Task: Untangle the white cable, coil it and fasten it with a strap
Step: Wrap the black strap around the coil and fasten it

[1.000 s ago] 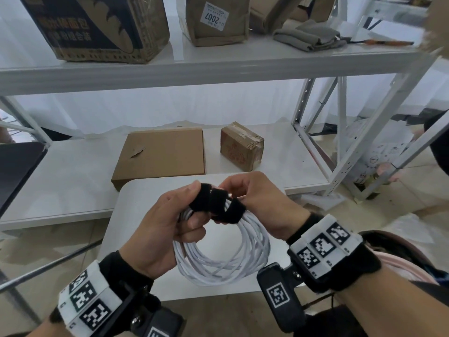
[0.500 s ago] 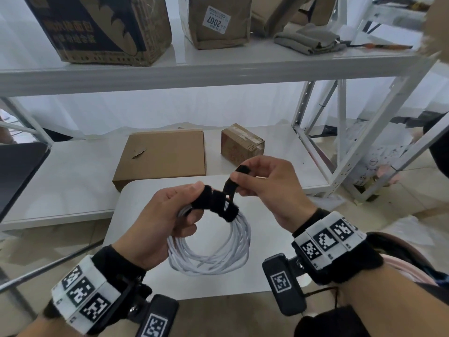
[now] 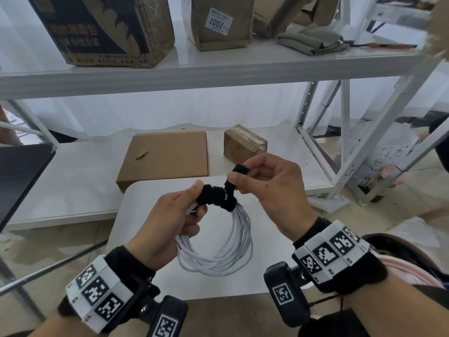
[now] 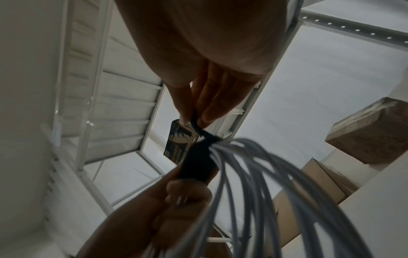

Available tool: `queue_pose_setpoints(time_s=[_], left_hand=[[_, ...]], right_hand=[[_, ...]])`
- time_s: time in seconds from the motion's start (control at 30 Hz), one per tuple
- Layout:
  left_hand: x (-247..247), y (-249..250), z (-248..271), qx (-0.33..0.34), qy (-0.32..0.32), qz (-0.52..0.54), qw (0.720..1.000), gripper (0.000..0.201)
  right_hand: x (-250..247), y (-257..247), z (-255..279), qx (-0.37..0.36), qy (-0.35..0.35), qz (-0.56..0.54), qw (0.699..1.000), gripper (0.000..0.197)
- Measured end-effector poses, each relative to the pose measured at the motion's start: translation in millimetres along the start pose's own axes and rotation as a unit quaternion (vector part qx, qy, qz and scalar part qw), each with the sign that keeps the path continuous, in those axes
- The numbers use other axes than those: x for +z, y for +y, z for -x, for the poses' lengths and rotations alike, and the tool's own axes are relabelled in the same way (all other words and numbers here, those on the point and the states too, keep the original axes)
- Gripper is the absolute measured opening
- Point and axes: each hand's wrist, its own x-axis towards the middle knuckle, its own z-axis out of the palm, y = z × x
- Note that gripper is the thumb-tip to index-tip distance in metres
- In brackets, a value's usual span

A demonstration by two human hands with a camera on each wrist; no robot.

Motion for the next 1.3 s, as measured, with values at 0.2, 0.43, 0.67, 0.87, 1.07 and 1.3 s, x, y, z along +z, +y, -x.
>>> queue_pose_setpoints(time_s=[0.2, 0.43, 0.67, 0.87, 1.07, 1.3], left_hand=[[-1, 3, -4, -0.054, -0.022, 0.132, 0.99, 0.038], [-6, 6, -3, -0.072, -0.056, 0.209, 0.974, 0.043], [-6, 12, 2, -0.07, -0.116, 0.199, 0.971, 0.037], [-7, 12, 0, 0.022, -0.1, 0.106, 0.989, 0.038], [-4, -1, -2, 0.042, -0.033, 0.092, 0.994, 0.045], [6, 3, -2, 0.057, -0.066, 0.261, 0.961, 0.025]], right_hand=[[7, 3, 7, -0.053, -0.057, 0.077, 0.994, 0.017], [13, 14, 9, -0.174, -0.136, 0.209, 0.953, 0.018], [7, 12, 0, -0.004, -0.123, 0.127, 0.984, 0.029], [9, 4, 4, 0.123, -0.255, 0.004, 0.959, 0.02], [13, 1, 0, 0.187, -0.108, -0.194, 0.957, 0.001], [14, 3, 3, 0.246, -0.136, -0.361, 0.889, 0.006]])
